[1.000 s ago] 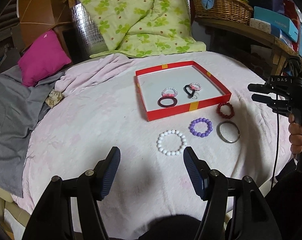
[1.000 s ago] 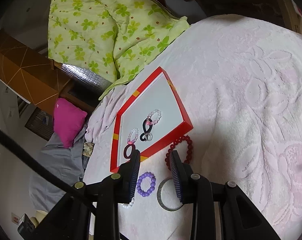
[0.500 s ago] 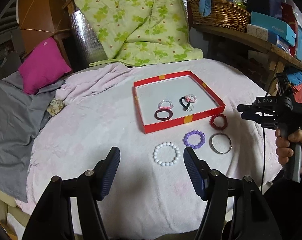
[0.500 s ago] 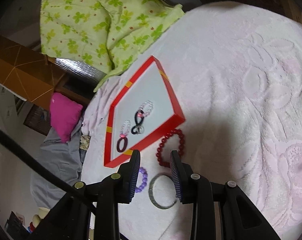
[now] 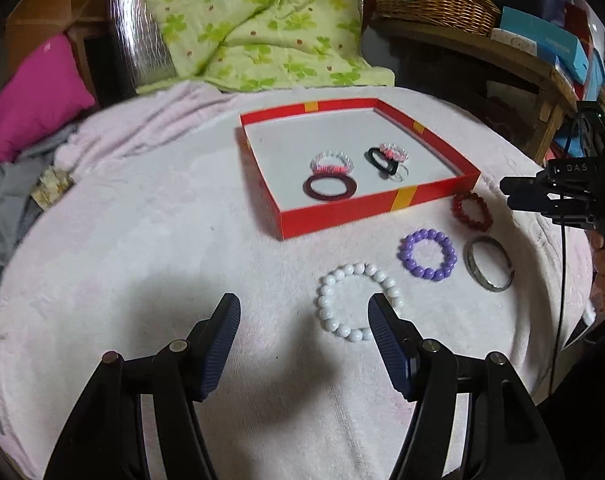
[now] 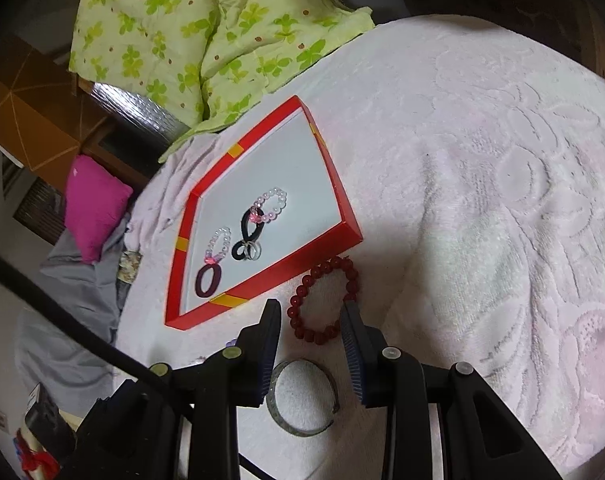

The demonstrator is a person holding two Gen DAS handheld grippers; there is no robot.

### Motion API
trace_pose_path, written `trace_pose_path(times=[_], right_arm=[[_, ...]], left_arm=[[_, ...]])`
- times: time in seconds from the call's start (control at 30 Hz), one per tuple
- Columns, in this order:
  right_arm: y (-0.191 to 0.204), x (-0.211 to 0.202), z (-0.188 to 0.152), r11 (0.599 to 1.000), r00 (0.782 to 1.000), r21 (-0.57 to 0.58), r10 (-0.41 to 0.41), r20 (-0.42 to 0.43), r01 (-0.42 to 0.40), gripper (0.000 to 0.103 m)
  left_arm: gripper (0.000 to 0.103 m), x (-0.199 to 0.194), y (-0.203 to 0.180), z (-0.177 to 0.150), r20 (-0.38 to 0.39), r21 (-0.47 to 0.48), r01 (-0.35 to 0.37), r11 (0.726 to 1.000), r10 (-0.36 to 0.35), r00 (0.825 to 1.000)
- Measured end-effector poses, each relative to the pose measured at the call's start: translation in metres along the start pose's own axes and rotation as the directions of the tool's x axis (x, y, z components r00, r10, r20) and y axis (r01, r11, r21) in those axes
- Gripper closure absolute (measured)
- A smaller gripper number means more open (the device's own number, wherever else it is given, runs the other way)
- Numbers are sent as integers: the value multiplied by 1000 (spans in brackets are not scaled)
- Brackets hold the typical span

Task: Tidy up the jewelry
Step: 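Move the left tool toward the white bead bracelet while the right tool approaches the dark red bead bracelet, then grasp the white bead bracelet with the left tool while the right tool grasps the dark red bead bracelet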

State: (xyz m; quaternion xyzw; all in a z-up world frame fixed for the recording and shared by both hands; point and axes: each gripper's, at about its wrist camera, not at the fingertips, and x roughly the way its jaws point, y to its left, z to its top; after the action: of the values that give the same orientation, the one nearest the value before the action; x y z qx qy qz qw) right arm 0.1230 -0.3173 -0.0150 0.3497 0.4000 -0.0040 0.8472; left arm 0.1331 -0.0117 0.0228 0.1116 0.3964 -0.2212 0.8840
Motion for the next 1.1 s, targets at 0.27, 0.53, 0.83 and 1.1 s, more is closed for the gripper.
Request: trace_pose_path(times=[0.27, 0.53, 0.83, 1.1], right_arm=[[-1, 21, 1, 993, 994, -36, -112, 11, 112, 69], [-8, 34, 12, 985, 985, -40, -165, 40, 167, 69], [11, 50, 10, 952, 970, -187, -236, 57, 243, 69], [40, 56, -13, 807, 911, -427, -389, 136, 408, 93]], left_arm=[[36, 27, 12, -5, -99, -10, 78, 997, -78, 992], [53, 46, 17, 5, -117, -54, 161, 986, -166, 979], [73, 65, 6, 10, -140, 16, 170, 985, -166, 976], [93, 66, 6, 10, -123, 13, 161, 987, -158, 980]])
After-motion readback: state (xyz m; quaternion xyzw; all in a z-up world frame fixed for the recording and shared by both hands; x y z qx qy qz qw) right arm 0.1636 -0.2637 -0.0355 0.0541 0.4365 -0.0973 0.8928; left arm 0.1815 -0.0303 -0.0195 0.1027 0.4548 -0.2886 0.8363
